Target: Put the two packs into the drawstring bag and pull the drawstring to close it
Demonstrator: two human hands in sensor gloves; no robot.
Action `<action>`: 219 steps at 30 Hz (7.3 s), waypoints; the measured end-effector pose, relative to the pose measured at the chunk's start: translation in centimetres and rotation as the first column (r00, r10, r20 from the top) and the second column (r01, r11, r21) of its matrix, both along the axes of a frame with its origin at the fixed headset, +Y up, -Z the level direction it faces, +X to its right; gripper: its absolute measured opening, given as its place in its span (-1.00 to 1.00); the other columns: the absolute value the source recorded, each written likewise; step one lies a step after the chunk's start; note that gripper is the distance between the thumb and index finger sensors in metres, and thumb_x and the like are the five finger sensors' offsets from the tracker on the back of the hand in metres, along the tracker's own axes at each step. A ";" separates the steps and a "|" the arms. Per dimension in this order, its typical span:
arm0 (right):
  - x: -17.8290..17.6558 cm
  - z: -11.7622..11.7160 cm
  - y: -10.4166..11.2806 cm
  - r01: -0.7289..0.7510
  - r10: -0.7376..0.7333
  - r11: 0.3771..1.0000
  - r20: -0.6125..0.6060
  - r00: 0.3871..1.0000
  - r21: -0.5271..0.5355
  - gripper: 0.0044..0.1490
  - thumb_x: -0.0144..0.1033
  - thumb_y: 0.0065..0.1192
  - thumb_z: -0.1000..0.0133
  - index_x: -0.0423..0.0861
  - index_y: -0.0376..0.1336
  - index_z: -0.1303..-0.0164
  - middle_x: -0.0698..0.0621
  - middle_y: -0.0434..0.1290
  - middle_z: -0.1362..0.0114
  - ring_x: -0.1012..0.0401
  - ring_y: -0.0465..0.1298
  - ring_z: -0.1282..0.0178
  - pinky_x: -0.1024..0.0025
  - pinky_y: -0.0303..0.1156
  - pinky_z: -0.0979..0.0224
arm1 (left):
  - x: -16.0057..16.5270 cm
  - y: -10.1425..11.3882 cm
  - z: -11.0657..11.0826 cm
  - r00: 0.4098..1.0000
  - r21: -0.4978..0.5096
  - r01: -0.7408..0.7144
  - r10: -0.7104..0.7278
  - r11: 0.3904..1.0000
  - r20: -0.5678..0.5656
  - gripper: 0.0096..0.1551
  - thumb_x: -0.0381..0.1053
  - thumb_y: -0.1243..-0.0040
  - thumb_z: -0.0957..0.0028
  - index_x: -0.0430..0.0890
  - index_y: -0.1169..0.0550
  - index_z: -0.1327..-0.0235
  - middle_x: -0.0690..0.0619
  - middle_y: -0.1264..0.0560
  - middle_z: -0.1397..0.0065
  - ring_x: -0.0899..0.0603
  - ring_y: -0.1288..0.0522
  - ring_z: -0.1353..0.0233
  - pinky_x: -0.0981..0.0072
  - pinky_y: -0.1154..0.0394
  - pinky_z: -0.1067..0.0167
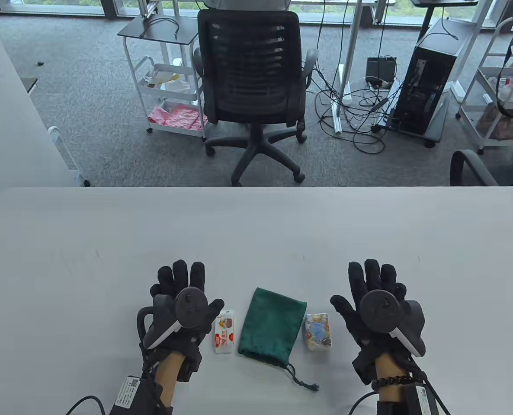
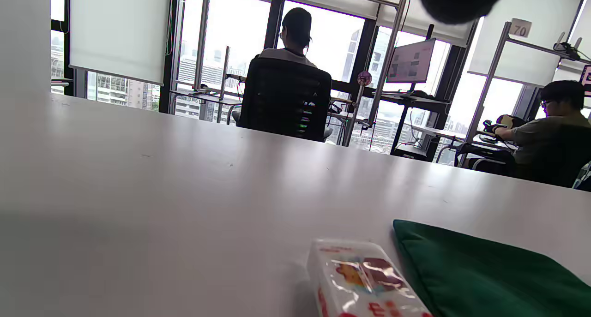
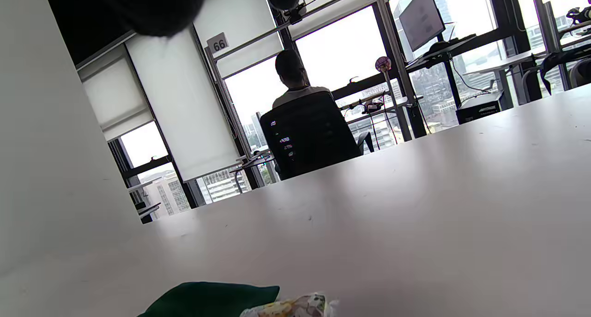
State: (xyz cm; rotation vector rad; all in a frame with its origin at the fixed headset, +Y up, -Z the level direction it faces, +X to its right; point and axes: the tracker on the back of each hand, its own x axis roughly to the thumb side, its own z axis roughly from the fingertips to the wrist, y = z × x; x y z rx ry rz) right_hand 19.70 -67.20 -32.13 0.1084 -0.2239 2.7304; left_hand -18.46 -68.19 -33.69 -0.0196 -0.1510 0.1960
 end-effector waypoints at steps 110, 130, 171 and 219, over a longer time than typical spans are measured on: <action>-7.9 -2.2 -8.6 -0.349 0.352 0.772 -0.101 0.931 -0.531 0.04 0.16 0.12 -0.10 -0.23 -0.02 -0.63 -0.59 0.22 -0.50 -0.46 0.41 -0.34 -0.39 0.37 -0.32 | -0.2 3.5 2.4 0.944 0.371 -0.125 0.226 0.920 -0.242 -0.52 0.20 -0.19 -0.09 -0.17 -0.69 0.11 0.20 -0.79 0.45 0.15 -0.81 0.56 0.30 -0.80 0.38; -9.8 -1.7 -9.5 -0.483 0.480 0.667 -0.168 0.861 -0.568 0.13 0.04 0.20 -0.12 -0.33 -0.22 -0.60 -0.52 0.24 -0.41 -0.30 0.50 -0.21 -0.25 0.45 -0.25 | -0.5 2.2 2.1 0.854 0.242 -0.439 0.485 0.866 -0.186 -0.46 0.09 -0.23 -0.09 -0.22 -0.56 -0.19 0.07 -0.79 0.11 0.04 -0.87 0.26 0.18 -0.79 0.11; -5.5 2.6 3.2 0.500 -0.435 0.854 -0.334 0.836 0.140 -0.32 0.07 0.13 -0.16 -0.12 0.35 -0.34 -0.26 0.44 -0.39 0.00 0.68 -0.05 0.08 0.65 -0.13 | 0.0 1.9 2.1 0.869 0.251 -0.445 0.482 0.860 -0.111 -0.46 0.11 -0.23 -0.09 -0.21 -0.57 -0.18 0.05 -0.79 0.12 0.03 -0.86 0.26 0.16 -0.77 0.11; -11.4 5.3 3.1 -0.013 0.068 0.940 -0.149 0.987 0.342 -0.11 0.37 0.08 0.06 -0.17 0.57 0.07 -0.18 0.70 0.04 0.21 0.78 0.42 0.35 0.75 0.34 | 5.9 1.8 3.7 0.931 0.146 -0.354 0.334 0.924 0.150 -0.50 0.16 -0.27 -0.05 -0.15 -0.64 -0.07 0.11 -0.80 0.27 0.07 -0.84 0.39 0.21 -0.78 0.22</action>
